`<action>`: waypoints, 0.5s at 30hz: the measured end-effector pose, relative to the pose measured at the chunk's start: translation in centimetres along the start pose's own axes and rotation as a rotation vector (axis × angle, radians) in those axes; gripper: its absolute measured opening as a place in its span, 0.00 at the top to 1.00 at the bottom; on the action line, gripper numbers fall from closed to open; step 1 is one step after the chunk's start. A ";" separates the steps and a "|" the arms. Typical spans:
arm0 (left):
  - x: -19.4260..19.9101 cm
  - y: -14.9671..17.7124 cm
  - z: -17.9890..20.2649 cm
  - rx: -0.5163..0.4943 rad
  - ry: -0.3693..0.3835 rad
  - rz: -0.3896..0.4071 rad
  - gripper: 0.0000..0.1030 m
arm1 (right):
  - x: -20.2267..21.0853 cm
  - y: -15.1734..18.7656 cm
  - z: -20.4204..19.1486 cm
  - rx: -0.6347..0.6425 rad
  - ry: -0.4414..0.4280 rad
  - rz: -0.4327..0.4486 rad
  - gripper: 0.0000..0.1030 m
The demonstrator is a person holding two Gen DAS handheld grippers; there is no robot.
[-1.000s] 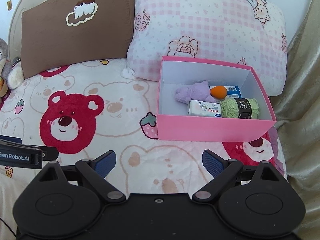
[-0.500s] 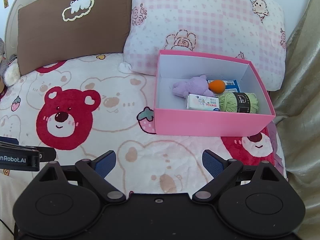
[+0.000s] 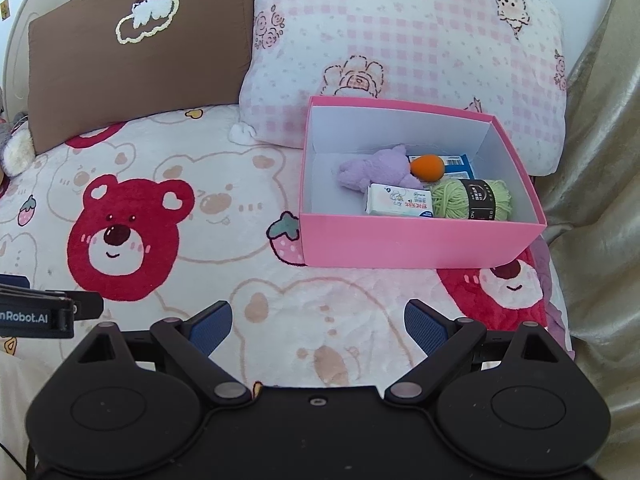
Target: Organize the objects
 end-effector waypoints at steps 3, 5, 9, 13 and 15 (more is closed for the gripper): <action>-0.4 0.1 -0.2 0.005 -0.006 -0.009 0.03 | 0.1 -0.1 0.2 -0.005 0.004 0.004 0.08; -0.6 0.1 -0.3 0.007 -0.006 -0.012 0.03 | 0.2 -0.1 0.4 -0.009 0.003 0.006 0.08; -0.4 0.2 -0.3 0.001 -0.013 -0.008 0.03 | 0.1 -0.1 0.8 -0.022 0.015 0.003 0.08; 0.0 0.2 -0.5 0.003 -0.020 -0.003 0.03 | -0.1 -0.1 1.4 -0.038 0.028 0.001 0.08; 0.0 0.3 -0.7 0.006 -0.020 -0.003 0.03 | -0.1 -0.1 1.7 -0.043 0.036 0.001 0.08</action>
Point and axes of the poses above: each gripper's, at about its wrist camera, not at the fingertips, and x roughly against the way its jaws point, z to its right, y to its underside, the point moved 8 cm from there along -x, roughly the way its jaws point, and after that the axes turned 1 degree about y, right-handed, at the moved point
